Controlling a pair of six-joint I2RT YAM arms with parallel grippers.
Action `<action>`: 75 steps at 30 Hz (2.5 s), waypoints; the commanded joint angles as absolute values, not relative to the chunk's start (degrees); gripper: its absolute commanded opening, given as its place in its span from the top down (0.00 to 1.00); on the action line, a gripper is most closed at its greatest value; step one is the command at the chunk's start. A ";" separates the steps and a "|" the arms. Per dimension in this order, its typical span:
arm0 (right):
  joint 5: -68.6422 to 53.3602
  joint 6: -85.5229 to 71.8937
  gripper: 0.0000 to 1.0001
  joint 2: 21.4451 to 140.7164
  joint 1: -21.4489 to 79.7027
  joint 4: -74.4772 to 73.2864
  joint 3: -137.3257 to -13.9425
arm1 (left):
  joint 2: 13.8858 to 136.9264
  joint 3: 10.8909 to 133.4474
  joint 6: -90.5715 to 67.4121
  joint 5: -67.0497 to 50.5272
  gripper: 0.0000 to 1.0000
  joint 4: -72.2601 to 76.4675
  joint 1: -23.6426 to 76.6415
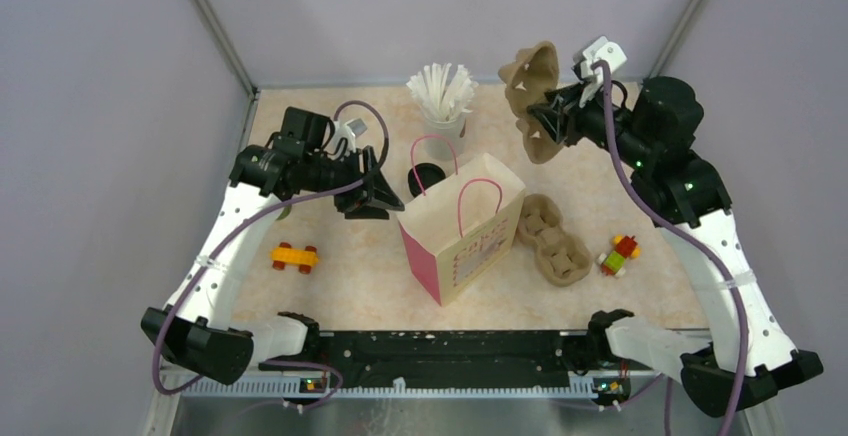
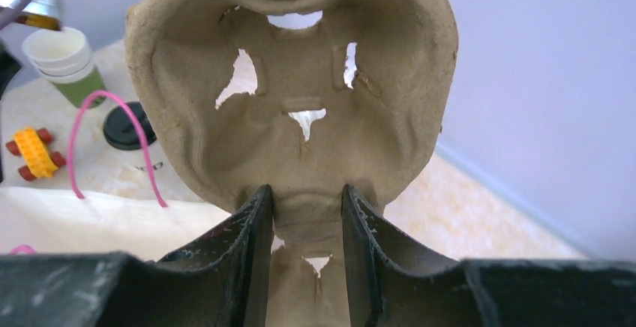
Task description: Pack the takeout coffee
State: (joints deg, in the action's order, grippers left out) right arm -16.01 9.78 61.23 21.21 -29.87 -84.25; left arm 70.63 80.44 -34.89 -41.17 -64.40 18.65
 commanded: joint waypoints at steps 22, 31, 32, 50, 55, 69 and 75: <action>-38.57 13.50 0.80 55.73 32.82 -24.94 -75.37 | 70.88 79.34 -42.82 -47.20 0.69 -47.13 18.81; -41.86 13.36 0.80 57.04 35.46 -27.81 -75.95 | 78.25 97.05 -32.03 -35.84 0.52 -64.21 18.81; -42.07 13.62 0.80 57.57 35.91 -28.54 -76.53 | 78.09 97.23 -31.00 -35.29 0.51 -66.10 18.81; -39.46 19.67 0.80 58.76 39.29 -29.77 -74.96 | 69.87 79.66 -45.37 -45.45 0.43 -59.93 24.54; -39.12 19.55 0.80 57.68 39.29 -27.92 -73.66 | 73.59 82.52 -43.31 -40.07 0.53 -63.68 25.32; -36.13 27.50 0.80 61.37 42.51 -39.66 -77.96 | 82.59 94.55 -32.78 -36.98 1.00 -70.25 25.75; -29.26 31.24 0.79 65.62 48.77 -47.62 -84.01 | 84.87 96.69 -28.88 -38.96 1.00 -72.11 24.61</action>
State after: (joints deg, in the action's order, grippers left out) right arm -33.67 27.07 63.77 45.56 -42.11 -78.24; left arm 84.18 94.24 -33.56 -37.69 -69.47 25.41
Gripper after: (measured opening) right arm 0.341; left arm 0.004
